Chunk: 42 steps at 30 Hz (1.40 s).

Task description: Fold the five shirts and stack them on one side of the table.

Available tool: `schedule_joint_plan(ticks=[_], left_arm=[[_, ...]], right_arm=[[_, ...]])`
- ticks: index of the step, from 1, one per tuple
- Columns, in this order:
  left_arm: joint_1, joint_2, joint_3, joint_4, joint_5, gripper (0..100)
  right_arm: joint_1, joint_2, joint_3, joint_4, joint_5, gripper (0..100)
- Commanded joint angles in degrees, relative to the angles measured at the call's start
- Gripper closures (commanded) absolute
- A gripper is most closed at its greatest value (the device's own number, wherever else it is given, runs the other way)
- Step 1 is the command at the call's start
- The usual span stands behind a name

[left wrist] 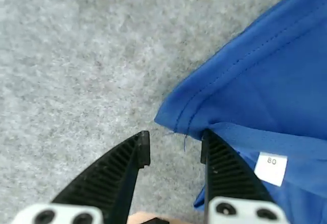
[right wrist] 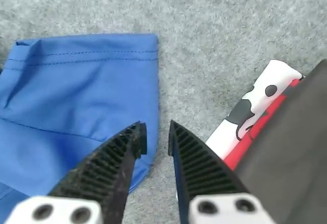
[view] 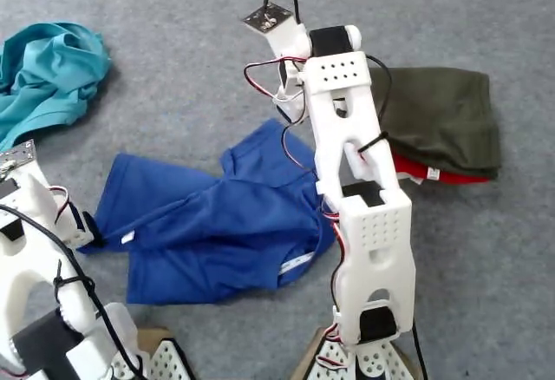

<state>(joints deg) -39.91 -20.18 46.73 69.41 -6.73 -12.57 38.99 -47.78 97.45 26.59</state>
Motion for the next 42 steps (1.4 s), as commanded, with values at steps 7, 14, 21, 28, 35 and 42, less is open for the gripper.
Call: schedule_joint_plan(ticks=[7,14,21,28,35,42], left_arm=[[-0.3,-0.3,3.7,-6.5,1.8,82],[2.8,-0.3,6.5,-6.6,1.9,82],[2.7,-0.3,8.2,-12.0,5.2,92],[2.7,-0.3,8.6,-12.1,5.4,96],[2.2,-0.5,6.5,-8.6,5.1,97],[1.5,-1.0,0.9,1.1,0.4,97]], right_arm=[[0.8,-0.2,-0.2,-0.6,0.4,91.3],[0.6,-0.2,-0.2,-0.5,0.4,91.3],[0.6,-0.2,-0.2,-0.4,0.4,91.3],[0.5,-0.2,-0.3,-0.4,0.4,91.3],[-4.3,1.0,-0.3,-0.7,-0.2,91.0],[-10.2,8.2,-0.7,-6.8,-3.8,91.0]])
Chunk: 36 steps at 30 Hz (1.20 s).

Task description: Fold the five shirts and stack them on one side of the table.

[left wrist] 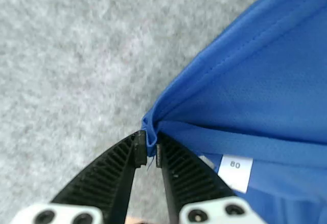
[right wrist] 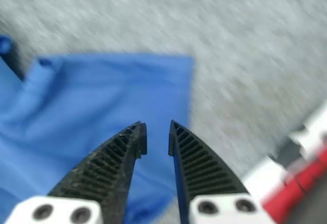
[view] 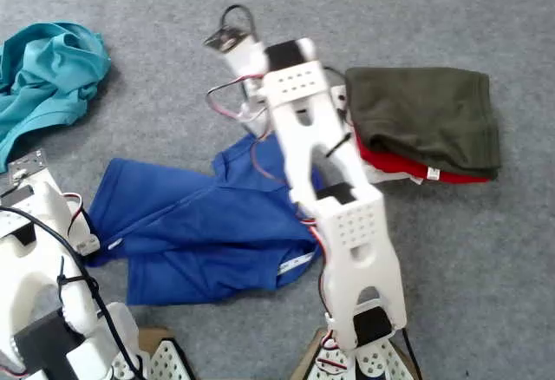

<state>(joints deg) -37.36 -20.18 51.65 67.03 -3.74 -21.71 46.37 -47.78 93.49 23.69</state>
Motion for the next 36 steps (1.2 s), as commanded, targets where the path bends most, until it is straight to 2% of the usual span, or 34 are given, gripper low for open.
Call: schedule_joint_plan(ticks=[1,7,12,20,31,36], left_arm=[[-2.2,-1.0,-5.1,4.6,-3.3,97],[-9.1,-0.4,-10.9,6.5,-6.9,97],[-9.4,-0.4,-12.0,6.5,-8.2,97],[-9.4,-0.4,-12.0,6.5,-8.1,97],[-9.4,-0.4,-12.0,6.4,-8.0,97],[-9.4,-0.4,-11.9,6.2,-8.0,97]], right_arm=[[-1.1,1.6,-0.7,-3.8,-0.9,91.0],[-0.1,3.3,-0.8,-7.6,-0.9,90.9],[0.1,3.6,-5.2,-6.3,-0.5,90.7],[-1.8,6.1,-6.4,-7.3,-0.5,72.8],[-3.3,13.8,-13.0,-8.1,-0.8,77.8],[-3.3,19.6,-17.5,-6.8,-0.8,84.8]])
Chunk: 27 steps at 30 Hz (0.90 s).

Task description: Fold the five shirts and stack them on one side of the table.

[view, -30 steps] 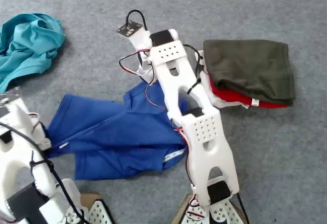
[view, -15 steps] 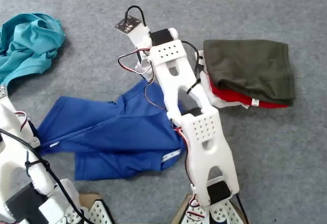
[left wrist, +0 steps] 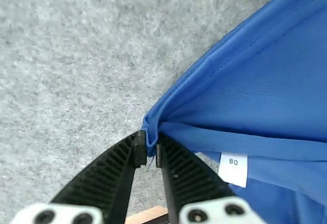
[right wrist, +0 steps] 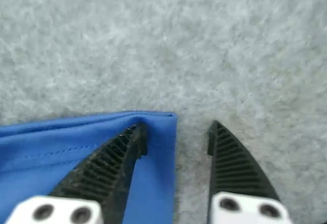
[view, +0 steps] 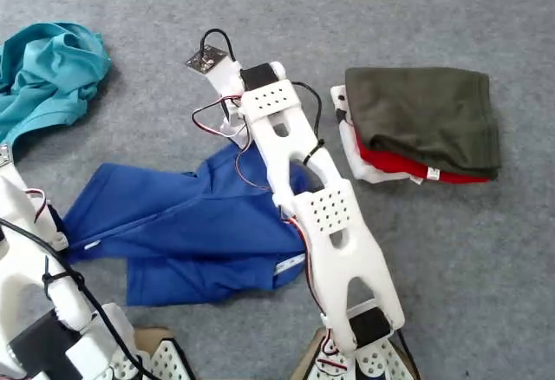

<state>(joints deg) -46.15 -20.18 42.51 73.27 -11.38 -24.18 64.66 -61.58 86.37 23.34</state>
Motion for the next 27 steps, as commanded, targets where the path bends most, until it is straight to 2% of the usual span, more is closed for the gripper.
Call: schedule_joint_plan(ticks=[1,8,13,16,21,24,27], left_arm=[[-0.5,-0.4,-2.8,-0.1,-0.4,97],[-0.5,-0.4,-2.9,-0.1,-0.4,97],[-0.5,-0.4,-5.0,0.2,0.3,97],[-0.1,-0.5,-9.5,0.7,4.1,97],[8.1,-0.4,-23.3,10.5,12.0,97],[14.3,-0.4,-33.1,16.1,15.9,97],[17.6,-0.4,-42.9,20.1,18.6,97]], right_arm=[[-0.8,1.9,-5.5,1.2,-0.4,86.7],[-1.0,3.4,-7.3,6.1,-0.3,97.7],[-1.0,2.9,-10.9,8.3,-0.4,98.5],[-0.2,1.8,-18.1,11.9,-0.5,98.5],[3.1,-2.7,-31.7,14.9,-2.4,98.5],[4.7,-9.1,-34.2,14.9,-4.5,98.5],[6.1,-18.0,-34.2,14.9,-6.6,98.5]])
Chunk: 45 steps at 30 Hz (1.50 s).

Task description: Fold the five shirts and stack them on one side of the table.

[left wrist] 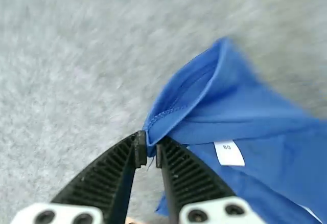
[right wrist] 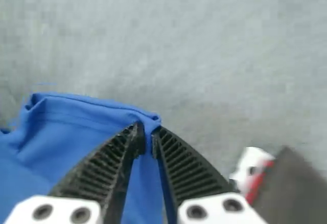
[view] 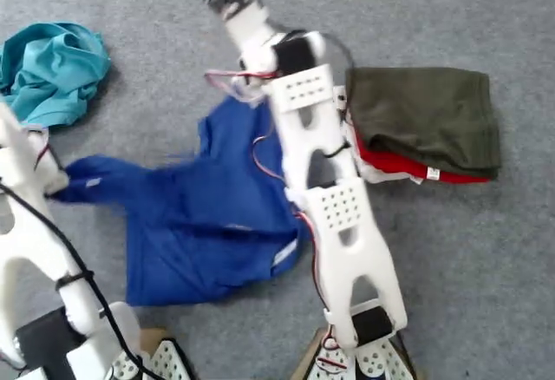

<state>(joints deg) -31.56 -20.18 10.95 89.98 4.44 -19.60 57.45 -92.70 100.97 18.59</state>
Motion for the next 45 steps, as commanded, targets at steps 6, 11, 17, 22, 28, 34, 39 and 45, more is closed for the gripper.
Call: schedule_joint_plan(ticks=[6,11,17,22,28,34,39,45], left_arm=[[4.0,-0.4,-30.4,9.2,3.7,97],[4.0,-0.8,-43.0,10.8,3.8,97],[3.6,-1.1,-56.4,10.9,5.3,97],[3.5,-2.2,-66.9,10.9,4.9,97],[-2.2,-9.1,-68.4,10.9,3.6,97],[-9.2,-13.4,-64.9,10.9,-0.4,97],[-10.2,-18.3,-60.2,10.9,-2.0,97],[-10.3,-26.1,-50.7,10.9,-2.0,97]], right_arm=[[2.0,-29.3,-3.0,-0.2,-3.3,98.5],[3.9,-42.9,-3.0,-2.9,-5.7,98.5],[5.7,-52.9,-2.9,-10.5,-6.3,98.5],[5.7,-56.8,-2.9,-16.3,-6.3,98.5],[5.7,-58.9,-2.9,-22.4,-6.2,98.5],[5.7,-59.4,-2.9,-22.0,-6.0,98.5],[5.4,-59.7,-2.9,-20.0,-6.0,98.5],[5.4,-63.6,-2.9,-17.5,-5.9,98.5]])
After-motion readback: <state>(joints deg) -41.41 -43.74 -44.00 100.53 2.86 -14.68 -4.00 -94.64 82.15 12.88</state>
